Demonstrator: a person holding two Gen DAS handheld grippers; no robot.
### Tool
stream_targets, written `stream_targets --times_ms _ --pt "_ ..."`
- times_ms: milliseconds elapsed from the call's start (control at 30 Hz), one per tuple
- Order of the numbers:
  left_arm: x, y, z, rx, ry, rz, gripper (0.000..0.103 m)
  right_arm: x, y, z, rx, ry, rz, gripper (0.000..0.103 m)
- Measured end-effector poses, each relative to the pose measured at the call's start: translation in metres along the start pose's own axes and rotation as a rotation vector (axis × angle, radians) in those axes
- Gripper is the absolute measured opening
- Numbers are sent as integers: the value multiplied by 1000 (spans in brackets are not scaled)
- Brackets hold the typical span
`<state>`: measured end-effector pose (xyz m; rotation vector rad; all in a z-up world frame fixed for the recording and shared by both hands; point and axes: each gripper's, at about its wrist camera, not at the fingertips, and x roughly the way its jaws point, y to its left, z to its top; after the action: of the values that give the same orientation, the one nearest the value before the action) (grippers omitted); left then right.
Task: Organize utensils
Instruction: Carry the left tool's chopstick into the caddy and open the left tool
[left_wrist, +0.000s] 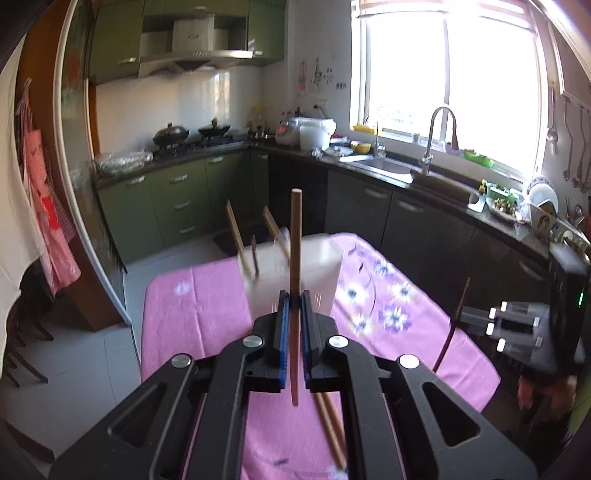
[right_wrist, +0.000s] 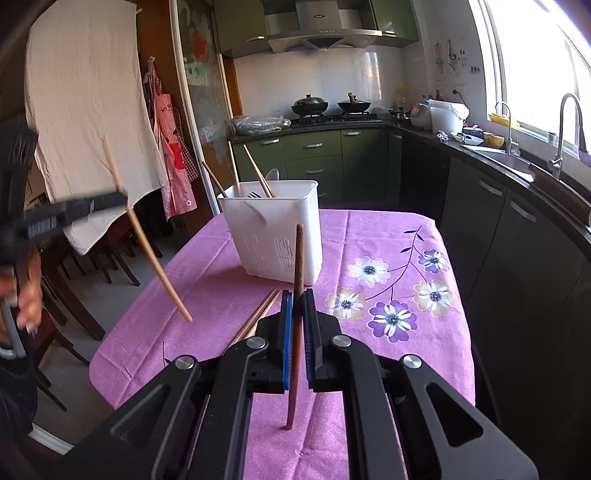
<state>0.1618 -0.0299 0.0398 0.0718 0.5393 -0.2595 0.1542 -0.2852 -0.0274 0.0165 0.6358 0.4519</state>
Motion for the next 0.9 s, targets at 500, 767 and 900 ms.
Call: stream_targets --times_ms 500,767,900 --pt "37 -9 114 -15 -197 104 6 -1 -20 -2 45 -11 39 7" --pt "84 8 104 -47 -138 158 6 0 -27 2 60 -19 44 7" --pt "107 10 87 -44 -73 147 6 1 -26 13 54 -30 54 7"
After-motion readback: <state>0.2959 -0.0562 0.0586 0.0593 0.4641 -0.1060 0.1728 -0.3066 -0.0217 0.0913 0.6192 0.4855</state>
